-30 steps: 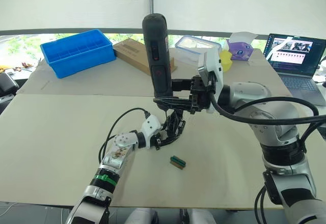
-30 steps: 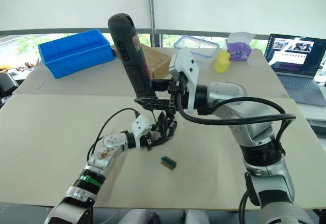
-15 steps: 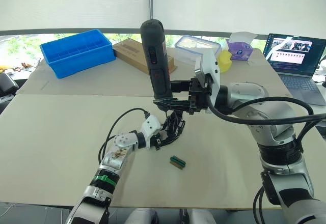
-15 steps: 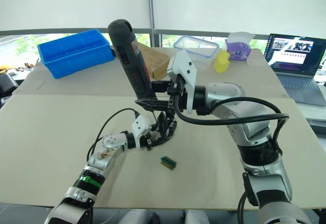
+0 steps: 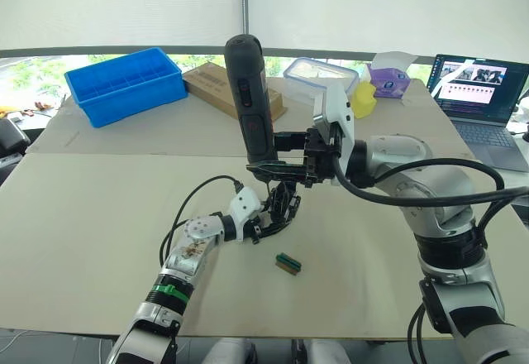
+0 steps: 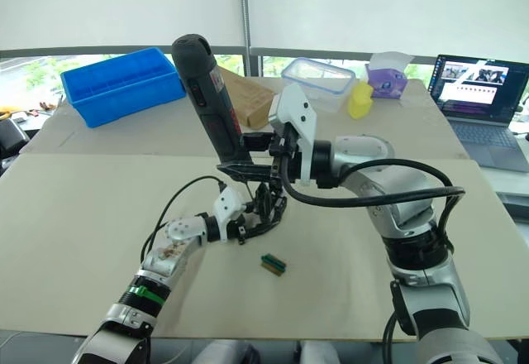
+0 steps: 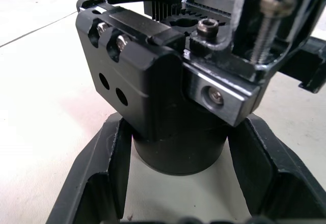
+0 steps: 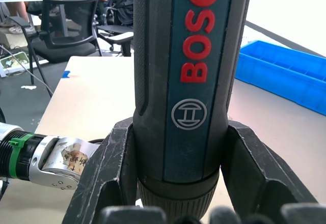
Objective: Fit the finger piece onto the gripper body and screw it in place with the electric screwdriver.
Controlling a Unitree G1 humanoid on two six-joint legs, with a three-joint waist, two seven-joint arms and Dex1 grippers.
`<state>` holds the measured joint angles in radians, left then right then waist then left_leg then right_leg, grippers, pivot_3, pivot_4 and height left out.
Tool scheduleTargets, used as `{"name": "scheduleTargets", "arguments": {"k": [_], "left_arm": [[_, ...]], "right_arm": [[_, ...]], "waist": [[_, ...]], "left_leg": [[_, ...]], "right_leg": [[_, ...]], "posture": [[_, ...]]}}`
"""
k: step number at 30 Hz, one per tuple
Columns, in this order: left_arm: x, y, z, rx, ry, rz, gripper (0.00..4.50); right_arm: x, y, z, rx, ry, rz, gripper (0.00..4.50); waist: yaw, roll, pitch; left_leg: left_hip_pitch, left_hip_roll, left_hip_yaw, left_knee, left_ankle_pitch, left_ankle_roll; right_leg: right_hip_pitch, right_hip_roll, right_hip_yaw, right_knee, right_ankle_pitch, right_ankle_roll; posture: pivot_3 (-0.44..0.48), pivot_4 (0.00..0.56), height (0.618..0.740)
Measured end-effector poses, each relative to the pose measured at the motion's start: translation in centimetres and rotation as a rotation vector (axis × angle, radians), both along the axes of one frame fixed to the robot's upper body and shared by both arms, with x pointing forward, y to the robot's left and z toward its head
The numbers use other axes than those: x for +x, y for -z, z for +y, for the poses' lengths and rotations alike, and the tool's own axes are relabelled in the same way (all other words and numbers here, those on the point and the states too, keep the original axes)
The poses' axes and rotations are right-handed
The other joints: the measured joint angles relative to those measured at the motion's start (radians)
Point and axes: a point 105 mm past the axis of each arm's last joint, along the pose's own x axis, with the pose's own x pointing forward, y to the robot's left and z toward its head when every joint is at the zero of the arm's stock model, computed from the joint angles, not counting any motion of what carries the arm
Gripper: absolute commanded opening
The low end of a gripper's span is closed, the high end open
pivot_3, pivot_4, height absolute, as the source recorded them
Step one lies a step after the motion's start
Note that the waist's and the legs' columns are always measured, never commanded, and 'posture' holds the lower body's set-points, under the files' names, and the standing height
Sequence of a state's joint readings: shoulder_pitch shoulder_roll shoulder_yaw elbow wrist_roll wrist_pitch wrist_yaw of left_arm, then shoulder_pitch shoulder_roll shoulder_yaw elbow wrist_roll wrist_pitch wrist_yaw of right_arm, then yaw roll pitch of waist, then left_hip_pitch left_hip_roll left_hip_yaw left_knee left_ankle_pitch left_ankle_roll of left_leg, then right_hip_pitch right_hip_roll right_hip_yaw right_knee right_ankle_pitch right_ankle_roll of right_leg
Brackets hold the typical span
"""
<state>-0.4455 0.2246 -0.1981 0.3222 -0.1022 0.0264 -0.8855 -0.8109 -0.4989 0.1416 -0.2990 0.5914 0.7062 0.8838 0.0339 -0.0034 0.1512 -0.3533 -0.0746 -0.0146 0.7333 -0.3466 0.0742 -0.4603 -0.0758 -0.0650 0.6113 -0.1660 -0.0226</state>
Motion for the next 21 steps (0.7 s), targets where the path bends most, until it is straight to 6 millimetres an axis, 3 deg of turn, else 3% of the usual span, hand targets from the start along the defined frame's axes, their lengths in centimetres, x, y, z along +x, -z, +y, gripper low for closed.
{"name": "scheduleTargets", "arguments": {"k": [21], "left_arm": [[-0.03,-0.02,-0.15,-0.004,0.002,0.0,2.26]], "right_arm": [[0.06,0.14,-0.12,-0.02,-0.006,-0.004,1.92]], "waist": [[0.0,0.0,0.0]], "left_leg": [[0.0,0.0,0.0,0.0,0.0,0.0]], "right_leg": [[0.0,0.0,0.0,0.0,0.0,0.0]], "posture": [[0.0,0.15,0.74]]}}
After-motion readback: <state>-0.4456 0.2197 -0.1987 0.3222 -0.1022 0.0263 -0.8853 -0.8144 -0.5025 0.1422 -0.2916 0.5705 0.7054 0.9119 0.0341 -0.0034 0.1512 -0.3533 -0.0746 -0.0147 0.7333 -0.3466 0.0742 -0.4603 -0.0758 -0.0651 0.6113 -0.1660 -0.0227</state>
